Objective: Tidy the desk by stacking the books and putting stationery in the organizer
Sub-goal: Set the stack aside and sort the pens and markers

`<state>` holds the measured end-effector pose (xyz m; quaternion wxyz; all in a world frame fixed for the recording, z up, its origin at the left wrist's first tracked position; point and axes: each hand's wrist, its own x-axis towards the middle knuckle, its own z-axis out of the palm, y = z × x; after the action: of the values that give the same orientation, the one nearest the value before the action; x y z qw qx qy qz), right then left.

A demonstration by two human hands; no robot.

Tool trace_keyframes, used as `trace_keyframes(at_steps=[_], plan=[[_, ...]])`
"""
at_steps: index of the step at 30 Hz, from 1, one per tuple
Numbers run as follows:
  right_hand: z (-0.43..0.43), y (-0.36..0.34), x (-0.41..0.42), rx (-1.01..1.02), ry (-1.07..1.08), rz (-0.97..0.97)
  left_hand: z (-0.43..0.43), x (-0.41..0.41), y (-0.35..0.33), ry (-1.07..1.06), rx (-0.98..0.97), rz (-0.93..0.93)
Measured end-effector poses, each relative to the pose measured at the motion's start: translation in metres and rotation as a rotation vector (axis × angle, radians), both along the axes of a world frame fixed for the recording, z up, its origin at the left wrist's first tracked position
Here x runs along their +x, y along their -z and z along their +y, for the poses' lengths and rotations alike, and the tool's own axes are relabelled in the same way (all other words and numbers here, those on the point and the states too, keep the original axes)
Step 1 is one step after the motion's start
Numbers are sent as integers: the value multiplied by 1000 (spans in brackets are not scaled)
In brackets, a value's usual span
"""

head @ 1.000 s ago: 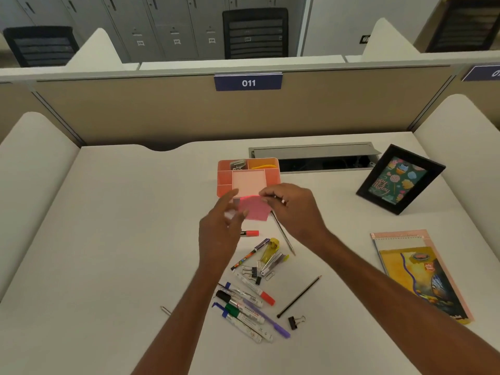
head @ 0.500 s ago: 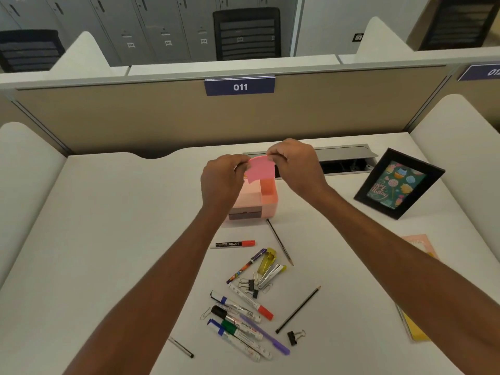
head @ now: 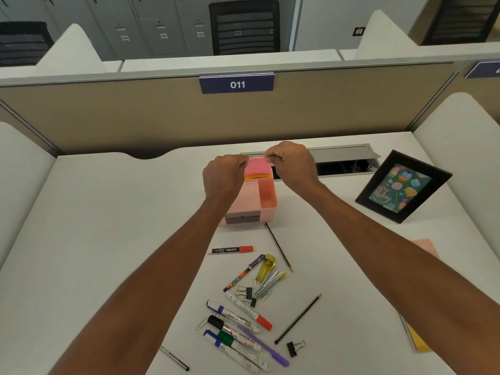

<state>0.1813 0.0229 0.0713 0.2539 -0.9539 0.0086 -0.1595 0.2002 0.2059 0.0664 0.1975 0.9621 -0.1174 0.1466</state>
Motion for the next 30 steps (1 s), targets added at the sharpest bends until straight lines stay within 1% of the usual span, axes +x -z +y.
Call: trace_keyframes(at_steps=[3,6,12,19,28,30], plan=[[-1,11,4,-62,14,99,-1,1,15,20,57,60],[0,21,7,-107,9,155,-2,3,23,52,64,107],[4,40,5,-213,-33,151,-2,9,37,77,145,160],[2,45,8,-348,-69,174,0,14,47,121,154,148],[7,48,7,-338,-67,193,4,15,54,138,163,178],[9,46,6,-326,-66,187,4,13,52,120,137,193]])
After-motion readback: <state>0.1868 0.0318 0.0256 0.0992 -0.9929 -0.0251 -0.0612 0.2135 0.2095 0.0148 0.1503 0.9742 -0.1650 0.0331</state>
